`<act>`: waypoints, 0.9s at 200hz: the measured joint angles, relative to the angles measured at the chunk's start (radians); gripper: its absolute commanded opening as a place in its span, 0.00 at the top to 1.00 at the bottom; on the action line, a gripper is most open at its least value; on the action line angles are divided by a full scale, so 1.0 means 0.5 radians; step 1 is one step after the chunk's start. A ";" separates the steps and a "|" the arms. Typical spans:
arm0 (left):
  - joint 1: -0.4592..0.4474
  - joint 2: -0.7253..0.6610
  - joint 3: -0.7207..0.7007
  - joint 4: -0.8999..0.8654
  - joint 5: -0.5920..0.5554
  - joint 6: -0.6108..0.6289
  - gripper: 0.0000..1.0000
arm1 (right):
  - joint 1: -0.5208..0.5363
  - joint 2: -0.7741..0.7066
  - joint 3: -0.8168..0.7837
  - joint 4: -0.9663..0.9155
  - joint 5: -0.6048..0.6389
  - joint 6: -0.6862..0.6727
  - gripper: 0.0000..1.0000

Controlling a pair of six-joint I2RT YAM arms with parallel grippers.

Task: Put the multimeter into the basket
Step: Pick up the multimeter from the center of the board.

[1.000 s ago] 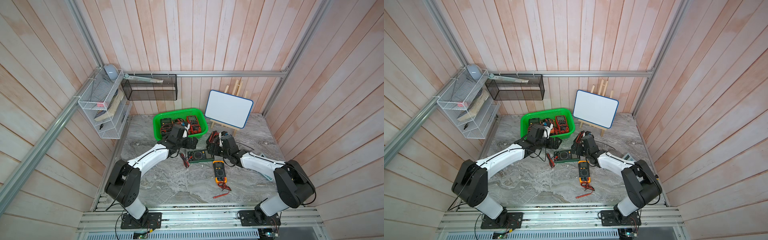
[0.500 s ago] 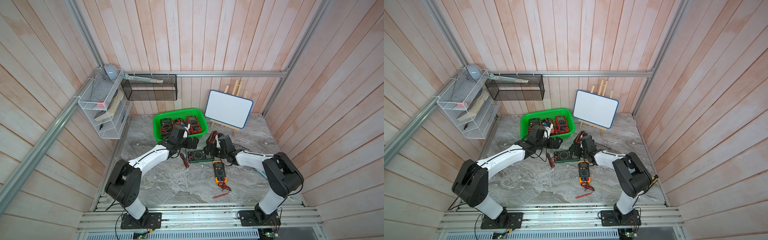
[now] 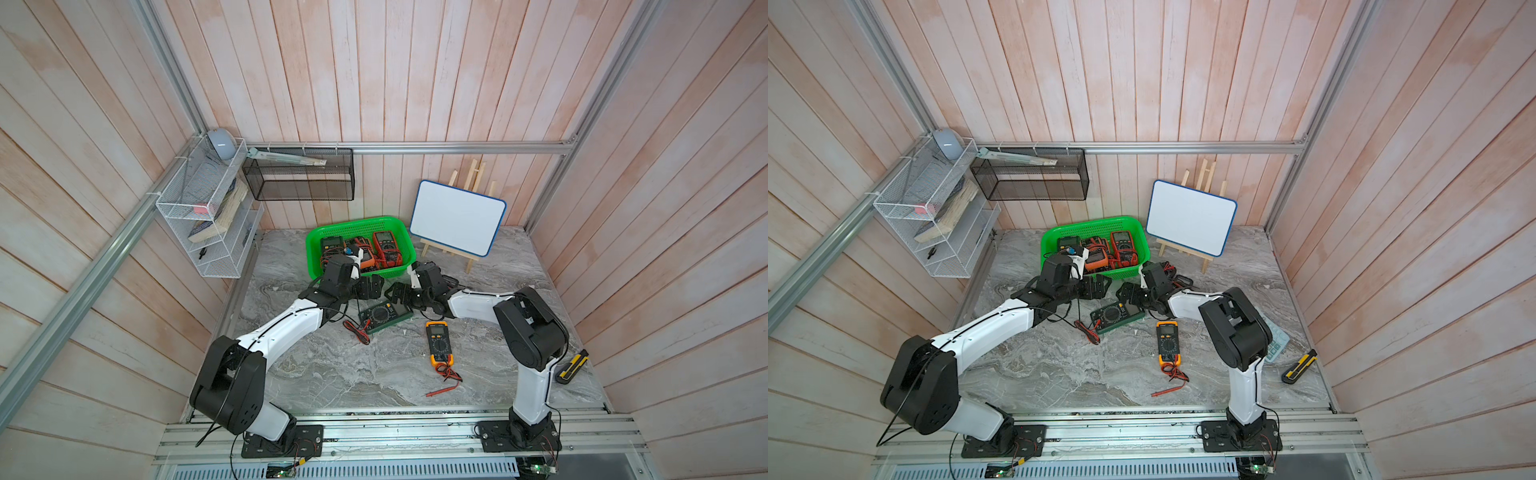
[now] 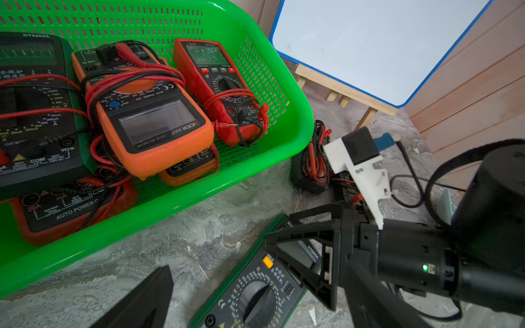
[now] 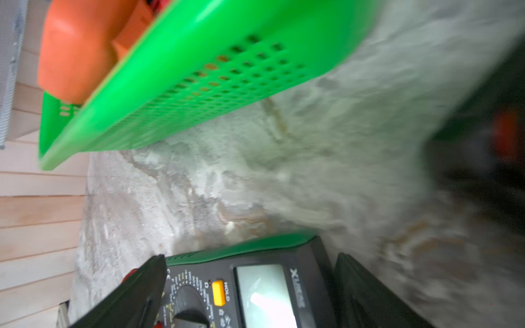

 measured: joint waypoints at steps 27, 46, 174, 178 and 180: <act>0.002 0.000 -0.004 -0.002 0.048 0.046 0.00 | 0.034 -0.016 -0.002 0.033 -0.037 0.022 0.02; 0.003 0.004 -0.002 -0.037 0.085 0.101 0.00 | -0.022 -0.140 -0.124 0.050 -0.043 0.054 0.02; 0.002 0.402 0.098 -0.362 0.169 0.269 0.00 | -0.255 -1.466 -0.784 -0.082 0.200 0.034 0.02; 0.002 0.410 0.098 -0.362 0.169 0.269 0.00 | -0.255 -1.479 -0.790 -0.085 0.206 0.033 0.02; 0.002 0.413 0.098 -0.362 0.169 0.269 0.00 | -0.255 -1.484 -0.794 -0.088 0.208 0.033 0.02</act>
